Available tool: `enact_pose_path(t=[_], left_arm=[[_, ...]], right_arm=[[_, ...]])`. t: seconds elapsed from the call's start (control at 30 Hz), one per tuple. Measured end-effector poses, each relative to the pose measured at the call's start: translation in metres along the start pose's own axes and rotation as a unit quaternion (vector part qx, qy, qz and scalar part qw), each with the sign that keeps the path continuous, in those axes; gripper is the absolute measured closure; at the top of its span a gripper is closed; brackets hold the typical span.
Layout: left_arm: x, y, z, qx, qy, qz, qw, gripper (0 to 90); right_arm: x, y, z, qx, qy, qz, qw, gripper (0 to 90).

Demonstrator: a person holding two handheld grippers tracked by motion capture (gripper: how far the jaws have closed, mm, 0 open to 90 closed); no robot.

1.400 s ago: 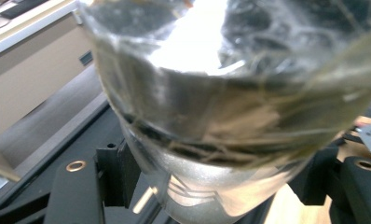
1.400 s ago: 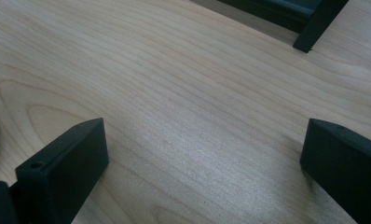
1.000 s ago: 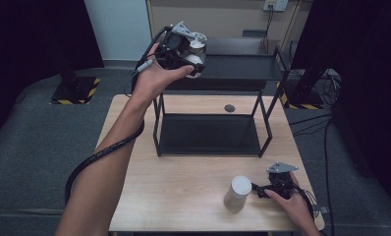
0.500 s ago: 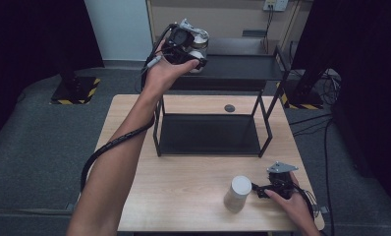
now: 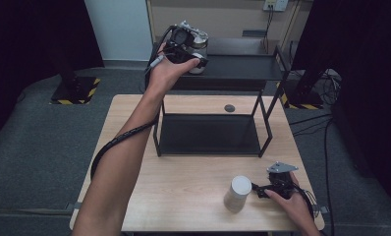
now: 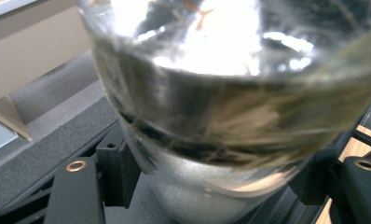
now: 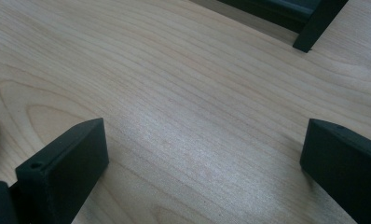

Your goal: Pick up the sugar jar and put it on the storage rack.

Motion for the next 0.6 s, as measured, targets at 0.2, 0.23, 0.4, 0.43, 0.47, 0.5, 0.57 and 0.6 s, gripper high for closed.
enact_pose_path(t=[0.2, 0.23, 0.4, 0.43, 0.47, 0.5, 0.57, 0.6], left_arm=[[0.0003, -0.0012, -0.0033, -0.006, 0.018, -0.003, 0.9998, 30.0], [0.0006, -0.0013, -0.0042, -0.008, 0.023, -0.005, 0.9997, 29.9], [-0.0031, -0.0022, -0.0083, -0.015, 0.040, 0.002, 0.9991, 29.9], [-0.0031, -0.0022, -0.0083, -0.015, 0.040, 0.002, 0.9991, 29.8], [-0.0030, -0.0021, -0.0084, -0.015, 0.040, 0.002, 0.9991, 29.8], [-0.0030, -0.0022, -0.0083, -0.015, 0.039, 0.002, 0.9991, 29.8], [-0.0036, -0.0024, -0.0083, -0.015, 0.041, 0.004, 0.9991, 29.7], [-0.0043, -0.0024, -0.0082, -0.014, 0.043, 0.006, 0.9990, 29.7]], right_arm=[[0.0000, 0.0000, 0.0000, 0.000, 0.000, 0.000, 1.0000, 1.2], [0.0000, 0.0000, 0.0000, 0.000, 0.000, 0.000, 1.0000, 1.2], [0.0000, 0.0000, 0.0000, 0.000, 0.000, 0.000, 1.0000, 1.2], [0.0000, 0.0000, 0.0000, 0.000, 0.000, 0.000, 1.0000, 1.2], [0.0000, 0.0000, 0.0000, 0.000, 0.000, 0.000, 1.0000, 1.2], [0.0000, 0.0000, 0.0000, 0.000, 0.000, 0.000, 1.0000, 1.2], [0.0000, 0.0000, 0.0000, 0.000, 0.000, 0.000, 1.0000, 1.2], [0.0000, 0.0000, 0.0000, 0.000, 0.000, 0.000, 1.0000, 1.2]])
Point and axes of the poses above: each handheld gripper's, and its own axes: y roughly backward along the jaws, x roughly out of its top, z roughly to its right, the point moved 10 cm from there along -y, roughly forward along the jaws, and after that the axes turned 2 degrees about z, right-handed, at the moved point
